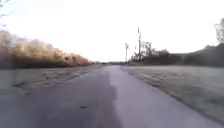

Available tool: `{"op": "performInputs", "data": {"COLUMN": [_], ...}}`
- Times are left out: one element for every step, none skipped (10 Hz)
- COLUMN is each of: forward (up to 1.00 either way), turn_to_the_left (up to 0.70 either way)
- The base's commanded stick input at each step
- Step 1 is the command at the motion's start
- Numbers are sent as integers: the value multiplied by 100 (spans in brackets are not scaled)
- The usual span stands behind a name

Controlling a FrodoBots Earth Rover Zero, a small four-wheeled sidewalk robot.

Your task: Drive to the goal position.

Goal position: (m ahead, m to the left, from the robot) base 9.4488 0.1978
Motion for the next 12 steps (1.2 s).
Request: {"op": "performInputs", "data": {"forward": [100,100,100,100,100,100,100,100,100,100,100,100], "turn_to_the_left": [0,0,0,0,0,0,0,1,3,5,6,8]}}
